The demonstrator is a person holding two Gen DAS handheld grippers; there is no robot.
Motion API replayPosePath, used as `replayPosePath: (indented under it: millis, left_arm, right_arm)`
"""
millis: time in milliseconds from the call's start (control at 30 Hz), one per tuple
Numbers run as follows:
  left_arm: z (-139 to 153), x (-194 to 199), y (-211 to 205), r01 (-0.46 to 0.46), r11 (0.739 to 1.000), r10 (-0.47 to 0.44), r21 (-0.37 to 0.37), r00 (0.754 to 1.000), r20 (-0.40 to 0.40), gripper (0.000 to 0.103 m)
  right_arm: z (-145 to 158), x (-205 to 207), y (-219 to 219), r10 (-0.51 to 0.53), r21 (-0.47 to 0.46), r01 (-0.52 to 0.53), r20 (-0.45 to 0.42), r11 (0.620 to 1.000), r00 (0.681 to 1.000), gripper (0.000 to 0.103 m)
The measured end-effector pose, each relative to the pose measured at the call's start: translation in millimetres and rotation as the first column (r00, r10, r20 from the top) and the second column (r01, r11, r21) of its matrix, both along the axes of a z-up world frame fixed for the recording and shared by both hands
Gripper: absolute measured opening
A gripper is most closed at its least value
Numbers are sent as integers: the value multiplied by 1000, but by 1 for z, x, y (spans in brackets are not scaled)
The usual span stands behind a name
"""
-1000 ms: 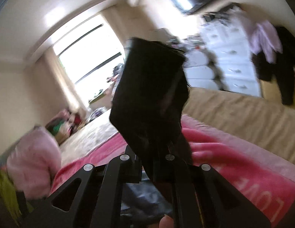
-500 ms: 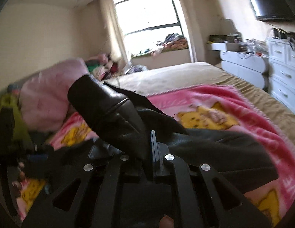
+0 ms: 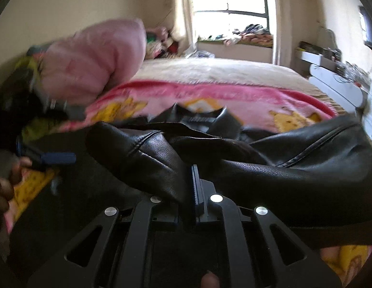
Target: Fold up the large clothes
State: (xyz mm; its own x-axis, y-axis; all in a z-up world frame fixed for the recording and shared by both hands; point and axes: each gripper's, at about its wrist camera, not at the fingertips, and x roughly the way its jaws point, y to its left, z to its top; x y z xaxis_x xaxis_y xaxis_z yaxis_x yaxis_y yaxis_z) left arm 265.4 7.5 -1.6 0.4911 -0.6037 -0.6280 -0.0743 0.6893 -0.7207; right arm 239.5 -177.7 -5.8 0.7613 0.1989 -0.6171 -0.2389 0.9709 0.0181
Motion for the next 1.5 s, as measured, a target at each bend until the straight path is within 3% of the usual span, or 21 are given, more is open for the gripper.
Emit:
replayPosePath:
  millis: [167,267,300,333,367,400,633,767,967,1067,1100,1133,1233,1333,1400,1500]
  left_arm:
    - [-22,5,-8,29,997,-33,-74,998,-61,94]
    - [-30,7,-11,43,996,-50,-77,994,-93,94]
    - [-33,6,-10,42,996,-49,-74,994,-102,94]
    - [-35,6,-8,40,997,-48,-72,993,-110,94]
    - [-36,5,-5,38,996,-47,-76,992,-114,94]
    - [-36,3,-1,34,996,-43,-86,993,-114,94]
    - [-33,-9,11,46,997,-53,-66,993,-108,94]
    - [-36,-11,-5,98,994,-102,-43,989,-103,90]
    - [-39,3,-42,150,988,-153,-37,984,-96,61]
    - [-47,12,-54,140,990,-141,-18,983,-120,30]
    - [-46,14,-58,135,991,-133,7,984,-117,9]
    - [-42,15,-62,142,990,-140,12,984,-108,5]
    - [-15,16,-69,161,985,-159,55,987,-41,1]
    - [36,16,-66,137,983,-148,121,985,84,0]
    - [77,12,-53,104,984,-129,144,975,182,0]
    - [113,3,-33,67,986,-107,155,957,270,0]
  right_arm:
    - [-19,-5,26,88,-47,-91,-70,995,994,16]
    - [-17,-9,32,147,-39,-153,-126,988,981,35]
    - [-17,-10,34,157,-40,-164,-136,986,978,50]
    - [-16,-13,35,179,-33,-186,-150,982,972,82]
    - [-13,-17,35,211,-9,-214,-155,977,965,96]
    - [-10,-21,35,230,11,-231,-146,973,962,99]
    - [10,-32,31,331,-53,-353,-240,934,912,99]
    - [36,-30,-6,283,4,-288,-207,958,937,99]
    - [81,-32,-81,95,104,-86,-88,991,992,99]
    - [93,-35,-115,-8,130,14,-48,991,999,99]
    - [96,-35,-124,-33,137,38,-41,990,999,99]
    - [99,-34,-135,-66,145,70,-31,987,997,99]
    - [105,-38,-162,-145,174,144,-12,974,989,99]
    - [104,-37,-188,-231,207,228,-10,951,973,99]
    - [101,-36,-200,-272,222,268,-15,938,962,99]
    - [92,-32,-212,-326,226,327,-41,918,944,99]
